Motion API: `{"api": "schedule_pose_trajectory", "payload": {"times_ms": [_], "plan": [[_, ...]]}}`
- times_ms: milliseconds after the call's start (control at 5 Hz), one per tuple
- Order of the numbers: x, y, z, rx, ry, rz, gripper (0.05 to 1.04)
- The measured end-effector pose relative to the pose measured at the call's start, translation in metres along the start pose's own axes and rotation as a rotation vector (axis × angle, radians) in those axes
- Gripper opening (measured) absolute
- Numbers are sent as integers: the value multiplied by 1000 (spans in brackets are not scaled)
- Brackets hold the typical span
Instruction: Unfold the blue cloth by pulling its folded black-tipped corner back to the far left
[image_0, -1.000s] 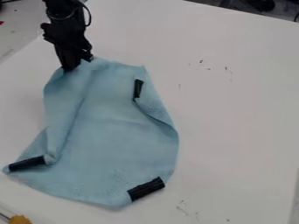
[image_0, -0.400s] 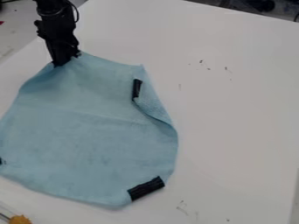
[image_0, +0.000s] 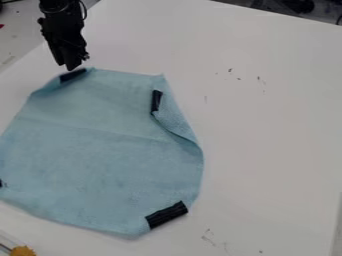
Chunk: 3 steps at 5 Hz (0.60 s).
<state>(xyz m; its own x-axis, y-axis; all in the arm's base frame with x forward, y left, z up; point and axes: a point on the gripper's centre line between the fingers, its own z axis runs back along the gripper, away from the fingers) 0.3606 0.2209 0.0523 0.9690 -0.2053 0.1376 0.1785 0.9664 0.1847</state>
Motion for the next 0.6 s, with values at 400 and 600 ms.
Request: {"api": "schedule_pose_trajectory", "payload": {"times_ms": [400,600], "plan": [[0,2,2,13,9,-4,1005],[-3,-5,3,3,29,9,1002]]}}
